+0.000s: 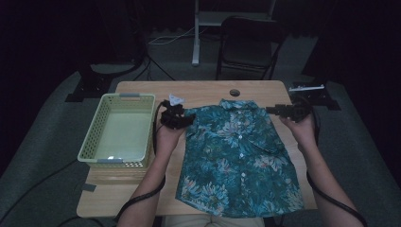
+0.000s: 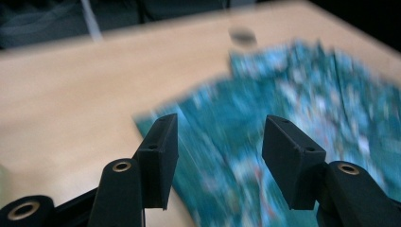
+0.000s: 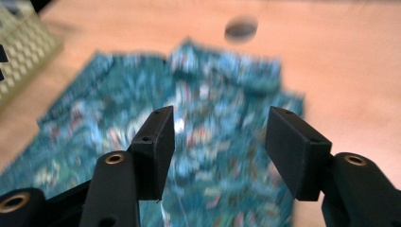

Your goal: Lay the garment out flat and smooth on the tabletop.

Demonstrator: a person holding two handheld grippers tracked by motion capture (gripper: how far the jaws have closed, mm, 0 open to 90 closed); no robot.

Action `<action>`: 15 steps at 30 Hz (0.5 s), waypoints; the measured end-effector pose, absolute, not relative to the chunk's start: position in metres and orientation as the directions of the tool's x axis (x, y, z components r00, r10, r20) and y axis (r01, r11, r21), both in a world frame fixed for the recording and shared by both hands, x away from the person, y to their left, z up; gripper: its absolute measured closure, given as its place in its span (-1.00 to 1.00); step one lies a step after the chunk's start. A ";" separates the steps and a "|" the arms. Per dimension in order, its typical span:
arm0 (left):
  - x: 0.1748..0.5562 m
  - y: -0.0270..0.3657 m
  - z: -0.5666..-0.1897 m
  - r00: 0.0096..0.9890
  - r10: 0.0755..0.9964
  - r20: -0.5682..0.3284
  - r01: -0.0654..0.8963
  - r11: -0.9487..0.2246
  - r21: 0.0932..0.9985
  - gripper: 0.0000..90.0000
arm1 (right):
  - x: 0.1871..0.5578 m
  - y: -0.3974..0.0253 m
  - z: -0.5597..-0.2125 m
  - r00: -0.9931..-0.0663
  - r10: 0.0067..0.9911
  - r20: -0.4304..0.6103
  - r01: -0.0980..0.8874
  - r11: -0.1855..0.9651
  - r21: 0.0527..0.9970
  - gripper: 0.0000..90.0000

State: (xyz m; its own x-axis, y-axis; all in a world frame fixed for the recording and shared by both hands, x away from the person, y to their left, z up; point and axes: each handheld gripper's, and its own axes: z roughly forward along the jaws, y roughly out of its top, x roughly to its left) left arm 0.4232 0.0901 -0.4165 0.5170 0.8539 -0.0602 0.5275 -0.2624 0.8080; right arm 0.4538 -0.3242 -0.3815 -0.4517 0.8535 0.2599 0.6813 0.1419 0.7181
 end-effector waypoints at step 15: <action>0.393 0.067 -0.473 0.638 0.770 -0.006 0.571 -0.469 0.674 0.05 | 0.429 -0.312 -0.468 -0.472 0.876 0.096 0.723 0.324 0.610 -0.14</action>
State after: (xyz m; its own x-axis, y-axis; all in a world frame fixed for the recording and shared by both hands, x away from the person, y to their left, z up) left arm 0.3930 0.0670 -0.4729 0.6384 0.7697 -0.0057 0.5712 -0.4688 0.6738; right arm 0.4292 -0.3122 -0.4679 -0.4725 0.8761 0.0957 0.7235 0.3236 0.6098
